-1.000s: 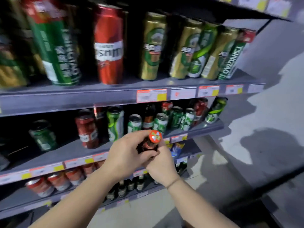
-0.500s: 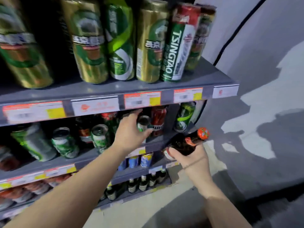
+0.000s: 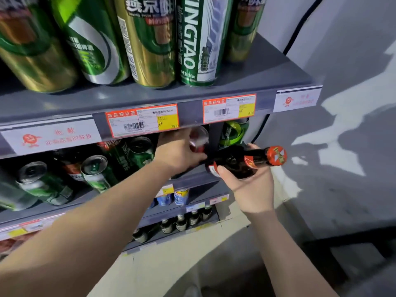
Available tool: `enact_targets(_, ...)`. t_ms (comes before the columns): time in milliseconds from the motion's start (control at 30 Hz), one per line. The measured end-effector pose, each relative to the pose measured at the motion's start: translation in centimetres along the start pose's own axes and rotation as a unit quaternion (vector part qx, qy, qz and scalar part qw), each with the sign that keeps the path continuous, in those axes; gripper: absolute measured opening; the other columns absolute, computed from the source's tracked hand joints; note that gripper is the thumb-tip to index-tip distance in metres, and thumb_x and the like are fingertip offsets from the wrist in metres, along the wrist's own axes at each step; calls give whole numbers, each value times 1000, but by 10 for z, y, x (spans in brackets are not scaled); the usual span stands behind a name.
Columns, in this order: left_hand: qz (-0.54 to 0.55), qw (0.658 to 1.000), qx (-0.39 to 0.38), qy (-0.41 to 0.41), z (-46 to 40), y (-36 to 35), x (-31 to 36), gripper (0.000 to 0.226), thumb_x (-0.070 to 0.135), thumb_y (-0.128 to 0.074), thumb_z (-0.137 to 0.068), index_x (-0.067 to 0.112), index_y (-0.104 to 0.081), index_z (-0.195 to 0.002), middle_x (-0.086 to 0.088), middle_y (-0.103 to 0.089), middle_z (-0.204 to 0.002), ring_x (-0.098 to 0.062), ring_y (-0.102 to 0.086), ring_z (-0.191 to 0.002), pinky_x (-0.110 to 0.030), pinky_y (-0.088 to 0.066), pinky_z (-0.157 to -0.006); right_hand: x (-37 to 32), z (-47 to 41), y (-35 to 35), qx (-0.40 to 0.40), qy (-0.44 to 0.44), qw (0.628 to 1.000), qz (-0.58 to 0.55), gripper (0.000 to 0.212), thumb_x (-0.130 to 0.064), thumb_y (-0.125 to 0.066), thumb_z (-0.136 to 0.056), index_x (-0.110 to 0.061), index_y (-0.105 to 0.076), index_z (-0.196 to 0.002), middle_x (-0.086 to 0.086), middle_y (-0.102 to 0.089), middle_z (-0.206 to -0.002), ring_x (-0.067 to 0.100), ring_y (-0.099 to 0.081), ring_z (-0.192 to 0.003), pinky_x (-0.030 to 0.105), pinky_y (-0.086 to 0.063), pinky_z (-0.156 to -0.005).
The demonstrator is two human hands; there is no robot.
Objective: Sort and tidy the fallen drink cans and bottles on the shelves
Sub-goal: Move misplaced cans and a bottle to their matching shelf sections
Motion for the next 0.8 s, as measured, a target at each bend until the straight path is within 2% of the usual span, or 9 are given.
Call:
enact_targets(67, 6, 988, 81, -129, 25, -1, 0, 79, 40, -87, -62, 23, -52, -132, 2, -64, -125, -21, -59, -114, -27, -39, -94, 0, 0, 2, 4, -12, 1000, 8, 44, -12, -83, -73, -14, -60, -111, -5, -72, -96, -5, -66, -77, 4, -45, -51)
enact_targets(133, 40, 963, 133, -231, 47, 0, -1, 78, 28, -91, -59, 17, -52, -126, -4, -64, -124, -18, -56, -115, -18, -36, -97, 1, -2, 3, 23, -18, 999, 29, 42, -18, -84, -71, -18, -61, -106, -9, -71, -95, -6, -66, -83, 3, -46, -64)
enact_targets(200, 67, 944, 148, -287, 67, 8, -3, 73, 22, -88, -65, 15, -50, -126, -5, -61, -127, -14, -50, -122, -12, -31, -105, 5, -5, 0, 39, -28, 998, 48, 44, -24, -85, -69, -21, -59, -105, -12, -70, -95, -6, -64, -86, 7, -45, -75)
enact_targets(267, 78, 936, 146, -311, 87, 17, -7, 69, 19, -85, -69, 15, -48, -128, -1, -56, -131, -12, -48, -127, -17, -32, -109, 8, -11, -8, 48, -36, 997, 51, 48, -28, -86, -66, -21, -58, -104, -12, -68, -94, -1, -64, -87, 17, -48, -81)
enact_targets(433, 87, 938, 135, -307, 125, 26, -30, 67, 24, -85, -72, 15, -48, -128, 1, -52, -135, -11, -49, -129, -28, -40, -107, 13, -24, -45, 5, -30, 997, 67, 54, -27, -88, -67, -19, -54, -109, -22, -60, -91, -7, -58, -84, 15, -44, -79)
enact_targets(500, 89, 942, 132, -295, 136, 31, -37, 65, 29, -82, -74, 15, -48, -128, 4, -51, -135, -10, -49, -129, -26, -39, -107, 19, -31, -59, -17, -33, 998, 60, 59, -24, -89, -66, -19, -54, -114, -15, -65, -97, -1, -63, -90, 17, -49, -84)
enact_targets(600, 84, 949, 129, -276, 147, 42, -43, 62, 43, -73, -80, 15, -48, -129, 9, -50, -135, -5, -47, -130, -21, -37, -106, 21, -46, -74, -26, -34, 997, 62, 59, -23, -88, -65, -18, -52, -111, -11, -65, -96, 12, -65, -92, 31, -52, -86)
enact_targets(700, 87, 958, 133, -239, 155, 50, -50, 66, 54, -68, -79, 17, -49, -130, 14, -51, -134, 1, -45, -129, -15, -35, -105, 12, -67, -82, -34, -40, 992, 111, 60, -32, -84, -71, -17, -47, -116, -11, -61, -94, 19, -61, -94, 24, -40, -77)
enact_targets(800, 97, 966, 131, -198, 162, 54, -56, 71, 57, -68, -74, 23, -47, -132, 25, -43, -139, 2, -44, -129, -13, -34, -105, 10, -90, -91, -31, -71, 990, 116, 85, -39, -83, -71, -18, -37, -139, 1, -61, -125, 23, -58, -113, 23, -38, -81)
Point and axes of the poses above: each hand's wrist, its own z-axis away from the middle knuckle, its own y-axis out of the back of the hand, x = y × z, the point moved 2 cm from there along -z, towards the middle knuckle
